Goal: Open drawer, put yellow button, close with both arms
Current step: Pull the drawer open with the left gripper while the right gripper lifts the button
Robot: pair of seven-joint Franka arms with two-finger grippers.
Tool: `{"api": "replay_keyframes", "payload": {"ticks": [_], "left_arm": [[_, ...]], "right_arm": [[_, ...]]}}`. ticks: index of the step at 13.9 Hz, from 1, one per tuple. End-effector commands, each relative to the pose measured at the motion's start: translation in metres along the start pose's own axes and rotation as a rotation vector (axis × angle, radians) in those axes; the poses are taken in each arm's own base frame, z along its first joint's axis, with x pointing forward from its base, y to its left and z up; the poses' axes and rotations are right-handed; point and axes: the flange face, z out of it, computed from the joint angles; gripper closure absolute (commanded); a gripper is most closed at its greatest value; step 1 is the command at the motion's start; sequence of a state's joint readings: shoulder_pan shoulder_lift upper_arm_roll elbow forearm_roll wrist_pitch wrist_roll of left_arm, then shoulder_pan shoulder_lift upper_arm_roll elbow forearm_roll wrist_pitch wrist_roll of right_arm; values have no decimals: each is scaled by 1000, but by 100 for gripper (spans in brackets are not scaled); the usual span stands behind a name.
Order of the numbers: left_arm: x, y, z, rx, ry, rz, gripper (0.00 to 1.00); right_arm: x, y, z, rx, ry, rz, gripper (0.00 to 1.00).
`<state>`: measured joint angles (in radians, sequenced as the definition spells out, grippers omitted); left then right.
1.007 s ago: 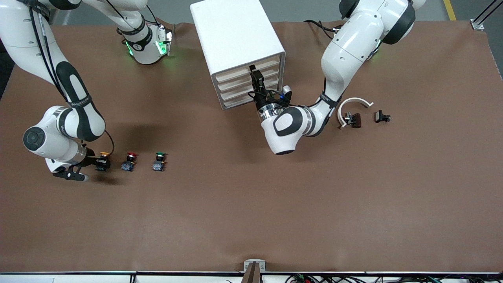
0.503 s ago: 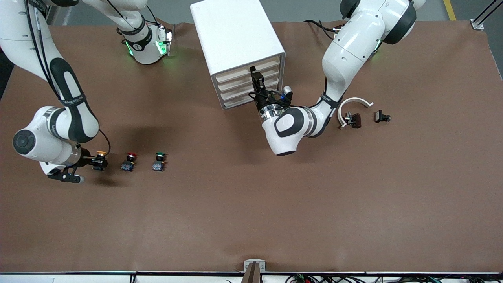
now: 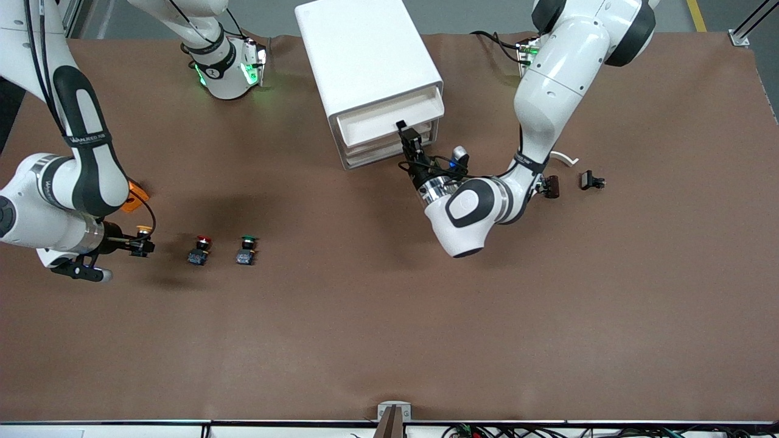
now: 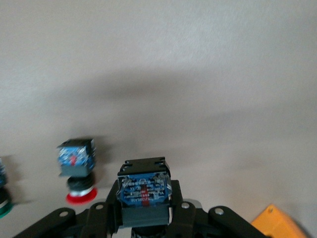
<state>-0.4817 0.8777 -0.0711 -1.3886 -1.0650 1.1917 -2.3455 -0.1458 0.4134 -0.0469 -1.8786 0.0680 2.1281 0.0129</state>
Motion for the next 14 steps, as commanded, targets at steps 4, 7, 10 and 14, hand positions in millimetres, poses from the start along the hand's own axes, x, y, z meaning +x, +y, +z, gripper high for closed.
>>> {"api": "replay_keyframes", "payload": {"ticks": [4, 7, 10, 14], "left_arm": [[18, 15, -62, -115, -134, 0, 87], [25, 9, -88, -161, -165, 14, 87], [32, 7, -117, -225, -226, 67, 87], [30, 2, -129, -268, -253, 111, 85]], "right_arm": [[-46, -61, -72, 22, -70, 179, 100], [-76, -101, -102, 32, -120, 338, 100], [-117, -168, -133, -4, -129, 485, 100], [-165, -264, -160, -8, -105, 670, 100]]}}
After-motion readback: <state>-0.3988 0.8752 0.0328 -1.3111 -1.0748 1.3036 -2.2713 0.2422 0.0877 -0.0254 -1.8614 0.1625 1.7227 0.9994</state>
